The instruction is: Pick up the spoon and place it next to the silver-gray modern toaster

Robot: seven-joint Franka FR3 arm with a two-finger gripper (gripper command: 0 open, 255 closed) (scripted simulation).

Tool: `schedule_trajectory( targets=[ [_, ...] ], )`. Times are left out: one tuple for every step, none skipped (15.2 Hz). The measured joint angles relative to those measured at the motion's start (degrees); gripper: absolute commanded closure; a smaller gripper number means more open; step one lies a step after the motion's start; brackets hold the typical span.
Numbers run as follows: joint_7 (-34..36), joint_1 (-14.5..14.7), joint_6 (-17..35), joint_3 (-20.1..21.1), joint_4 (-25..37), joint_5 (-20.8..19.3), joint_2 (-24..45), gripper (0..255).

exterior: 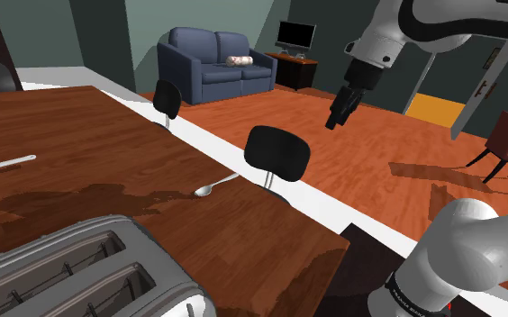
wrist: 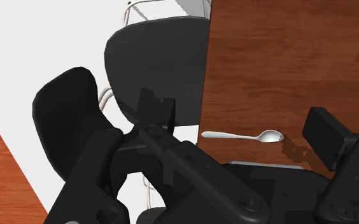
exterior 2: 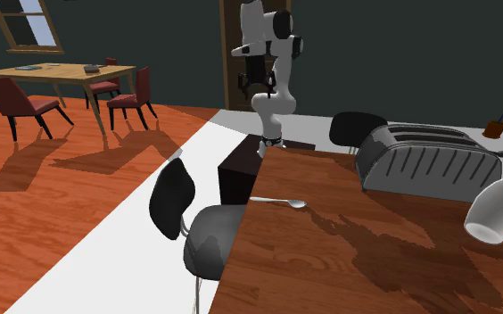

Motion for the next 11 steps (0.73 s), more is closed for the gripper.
schedule_trajectory(
  targets=[
    [0.0,0.0,0.0,0.0,0.0,0.0,0.0,0],
    [0.4,0.1,0.8,0.5,-0.2,0.2,0.5,0],
    [1.0,0.3,2.0,1.2,-0.8,0.4,1.0,0],
    [1.6,0.4,3.3,1.9,-0.8,0.5,2.2,0],
    [2.3,0.6,4.9,2.8,-1.1,0.8,3.3,0],
    [3.4,0.9,6.5,4.0,-1.2,1.1,4.7,0],
    [4.3,1.1,8.3,5.0,-1.3,1.3,6.3,0],
    [5.0,1.2,10.1,5.9,-1.6,1.4,7.6,0],
    [5.8,1.4,11.7,6.7,-1.5,1.5,9.2,0],
    [6.6,1.5,12.9,7.6,-1.4,1.5,10.3,0],
    [7.7,1.6,13.8,8.5,-0.8,1.4,11.7,0]
  ],
)
